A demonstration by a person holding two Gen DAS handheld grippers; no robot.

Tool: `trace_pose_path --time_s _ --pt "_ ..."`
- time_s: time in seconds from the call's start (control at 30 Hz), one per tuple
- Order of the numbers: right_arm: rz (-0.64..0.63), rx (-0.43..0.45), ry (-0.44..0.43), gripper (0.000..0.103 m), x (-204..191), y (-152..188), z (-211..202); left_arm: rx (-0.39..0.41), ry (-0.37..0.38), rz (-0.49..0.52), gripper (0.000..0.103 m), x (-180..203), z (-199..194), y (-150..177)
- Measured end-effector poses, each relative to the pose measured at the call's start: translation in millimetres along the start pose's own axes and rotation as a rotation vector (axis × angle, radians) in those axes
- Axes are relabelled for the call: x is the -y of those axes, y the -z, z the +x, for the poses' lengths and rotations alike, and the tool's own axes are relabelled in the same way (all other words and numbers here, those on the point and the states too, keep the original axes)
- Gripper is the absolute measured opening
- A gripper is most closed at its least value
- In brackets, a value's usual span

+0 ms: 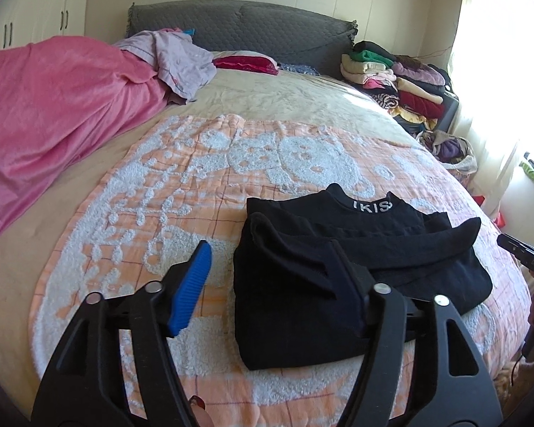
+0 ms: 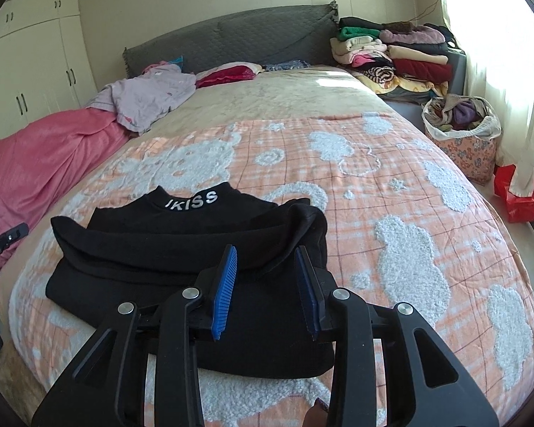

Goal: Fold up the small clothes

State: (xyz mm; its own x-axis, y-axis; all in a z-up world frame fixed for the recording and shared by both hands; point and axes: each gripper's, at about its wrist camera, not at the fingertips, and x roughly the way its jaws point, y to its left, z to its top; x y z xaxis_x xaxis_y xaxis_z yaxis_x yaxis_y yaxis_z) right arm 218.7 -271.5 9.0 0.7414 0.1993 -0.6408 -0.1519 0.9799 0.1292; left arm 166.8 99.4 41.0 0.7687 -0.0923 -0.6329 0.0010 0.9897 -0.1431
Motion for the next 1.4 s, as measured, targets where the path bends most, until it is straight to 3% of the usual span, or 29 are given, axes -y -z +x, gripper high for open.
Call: trace_pose_path --time_s 0.13,0.3,0.33,0.47,0.53,0.9,1.03,1.4 --pt "-0.025 -0.017 -0.007 0.037 -6.4 3.6 1.9 -0.006 0.000 0.008 0.071 1.9 -3.0 2.5" --pt "-0.064 -0.044 -0.018 0.038 -14.0 10.4 5.0 -0.018 0.000 0.031 0.072 4.5 -4.9 14.6" --pt "-0.069 -0.048 -0.019 0.038 -15.1 11.9 5.5 -0.023 -0.001 0.043 0.070 6.1 -5.2 18.8" --pt "-0.100 -0.083 -0.024 0.038 -19.7 20.5 13.3 -0.072 0.019 0.093 0.040 15.8 2.0 36.2" --pt "-0.115 -0.099 -0.024 0.038 -21.8 24.3 17.9 -0.098 0.016 0.129 0.033 22.3 9.4 43.7" --pt "-0.180 -0.201 0.047 0.022 -20.0 31.5 60.1 -0.175 -0.059 0.244 0.030 43.0 64.3 55.6" --pt "-0.187 -0.223 0.057 0.018 -16.4 28.6 80.6 -0.169 -0.076 0.269 0.030 49.7 77.3 49.7" --pt "-0.163 -0.188 0.070 0.018 -13.6 -9.7 119.1 -0.174 -0.054 0.191 0.030 42.0 116.2 18.4"
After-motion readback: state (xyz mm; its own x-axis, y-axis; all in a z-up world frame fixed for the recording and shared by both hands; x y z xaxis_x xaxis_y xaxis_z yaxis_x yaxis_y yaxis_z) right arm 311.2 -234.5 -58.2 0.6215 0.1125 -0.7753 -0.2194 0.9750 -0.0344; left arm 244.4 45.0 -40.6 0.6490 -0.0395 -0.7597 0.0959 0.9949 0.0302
